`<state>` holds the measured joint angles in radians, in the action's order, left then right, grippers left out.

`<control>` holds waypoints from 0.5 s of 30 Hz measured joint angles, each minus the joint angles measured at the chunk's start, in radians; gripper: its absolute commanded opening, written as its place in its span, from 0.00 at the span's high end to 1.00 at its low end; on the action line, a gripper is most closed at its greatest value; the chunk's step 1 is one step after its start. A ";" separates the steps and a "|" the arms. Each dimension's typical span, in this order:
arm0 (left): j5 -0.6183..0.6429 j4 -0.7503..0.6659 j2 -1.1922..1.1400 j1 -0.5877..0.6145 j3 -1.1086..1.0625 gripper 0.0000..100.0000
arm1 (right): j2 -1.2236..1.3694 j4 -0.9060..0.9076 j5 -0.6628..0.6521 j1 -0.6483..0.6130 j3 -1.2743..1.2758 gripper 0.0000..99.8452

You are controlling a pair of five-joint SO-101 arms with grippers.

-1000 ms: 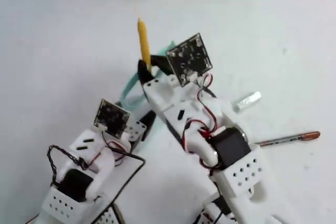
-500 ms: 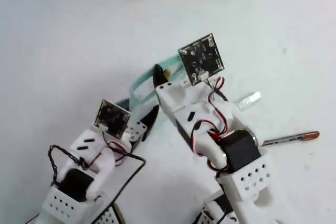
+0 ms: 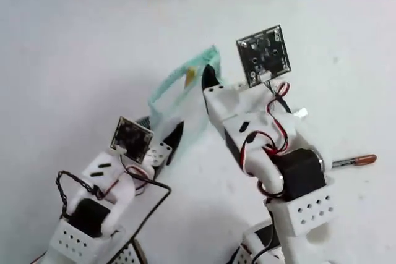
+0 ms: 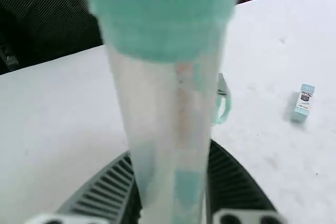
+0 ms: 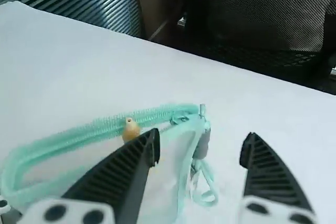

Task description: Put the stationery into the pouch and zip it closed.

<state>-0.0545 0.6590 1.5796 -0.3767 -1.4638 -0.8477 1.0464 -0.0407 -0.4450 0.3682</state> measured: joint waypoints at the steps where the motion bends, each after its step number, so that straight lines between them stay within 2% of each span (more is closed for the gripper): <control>1: 0.002 0.000 0.000 0.008 0.000 0.87 | 0.002 0.000 0.000 -0.002 0.000 0.75; 8: 0.003 0.000 0.000 0.014 -0.002 0.87 | 0.058 0.000 0.000 -0.018 -0.014 0.75; 15: 0.003 0.000 0.000 0.014 -0.002 0.87 | 0.063 0.000 0.000 -0.155 -0.060 0.75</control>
<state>-0.0514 0.6590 1.5796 -0.3629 -1.4653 -0.7848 1.0464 -0.0407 -0.5999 0.3084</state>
